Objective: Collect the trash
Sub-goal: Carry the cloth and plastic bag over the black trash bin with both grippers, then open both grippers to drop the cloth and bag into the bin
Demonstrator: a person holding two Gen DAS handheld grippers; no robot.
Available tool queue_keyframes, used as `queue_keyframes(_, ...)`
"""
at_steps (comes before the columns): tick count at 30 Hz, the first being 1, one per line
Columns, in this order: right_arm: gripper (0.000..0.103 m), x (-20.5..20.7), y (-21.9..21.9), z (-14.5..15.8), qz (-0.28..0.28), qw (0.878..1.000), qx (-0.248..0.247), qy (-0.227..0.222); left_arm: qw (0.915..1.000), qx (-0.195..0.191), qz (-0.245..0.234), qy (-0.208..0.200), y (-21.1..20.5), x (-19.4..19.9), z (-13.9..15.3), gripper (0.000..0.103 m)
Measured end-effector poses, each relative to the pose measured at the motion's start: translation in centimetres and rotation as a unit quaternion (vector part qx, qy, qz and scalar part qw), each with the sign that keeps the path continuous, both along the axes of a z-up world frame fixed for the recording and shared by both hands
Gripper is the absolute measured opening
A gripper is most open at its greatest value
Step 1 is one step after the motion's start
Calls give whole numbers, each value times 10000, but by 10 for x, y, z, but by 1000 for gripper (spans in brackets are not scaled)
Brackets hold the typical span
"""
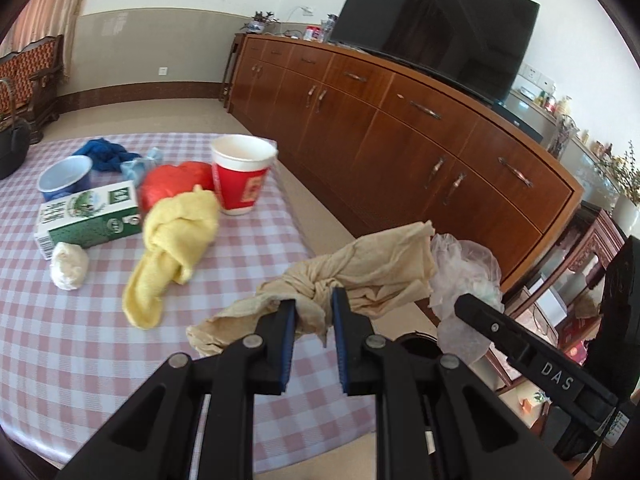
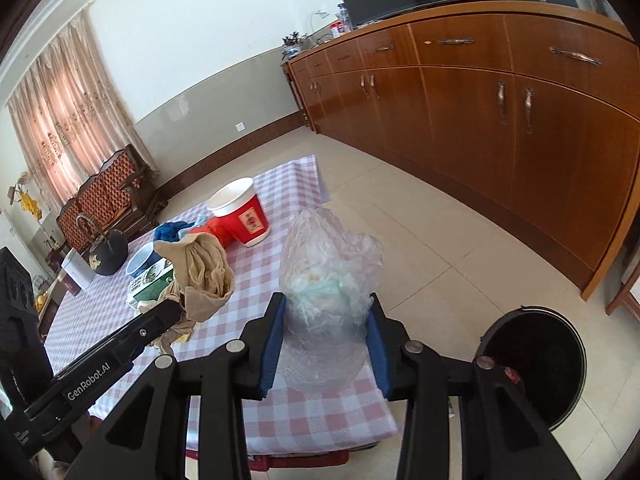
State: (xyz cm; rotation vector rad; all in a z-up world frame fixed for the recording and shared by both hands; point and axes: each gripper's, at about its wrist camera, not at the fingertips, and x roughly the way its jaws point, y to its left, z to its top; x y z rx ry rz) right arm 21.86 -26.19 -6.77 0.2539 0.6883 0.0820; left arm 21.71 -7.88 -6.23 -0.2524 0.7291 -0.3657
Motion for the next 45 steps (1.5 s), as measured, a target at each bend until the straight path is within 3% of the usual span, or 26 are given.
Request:
queue_keyframes(12, 41, -59, -138, -17, -1560, 9874, 8, 275, 9890, 18, -1394, 490, -153, 4, -26, 19)
queue_keyframes(19, 41, -65, -215, -64, -2138, 9721, 454, 857, 9780, 298, -1755, 1091, -223, 15, -70, 19)
queue_keyframes(28, 41, -47, -274, -125, -2501, 9506, 704, 1701, 9607, 804, -1983, 1768, -279, 28, -129, 22)
queue_keyframes(30, 43, -43, -282, -138, -2502, 9468, 757, 1879, 9559, 908, -2027, 1922, -287, 31, -140, 29)
queue_keyframes(31, 46, -40, -284, -142, -2525, 9444, 765, 1962, 9524, 912, -2078, 2035, -289, 34, -145, 46)
queue_keyframes(32, 58, -37, -286, -146, -2575, 9410, 769, 2056, 9503, 946, -2072, 2120, -292, 36, -148, 65)
queue_keyframes(33, 71, -37, -289, -148, -2616, 9398, 785, 2055, 9499, 968, -2051, 2149, -292, 37, -149, 71)
queue_keyframes(37, 73, -37, -291, -146, -2739, 9389, 668, 1973, 9541, 922, -2031, 1997, -287, 38, -138, 72)
queue_keyframes(41, 73, -43, -289, -136, -2819, 9395, 630, 1841, 9647, 1068, -1882, 1503, -271, 33, -112, 73)
queue_keyframes(45, 73, -49, -277, -119, -2792, 9436, 576, 1682, 9680, 1245, -1847, 1155, -257, 27, -84, 73)
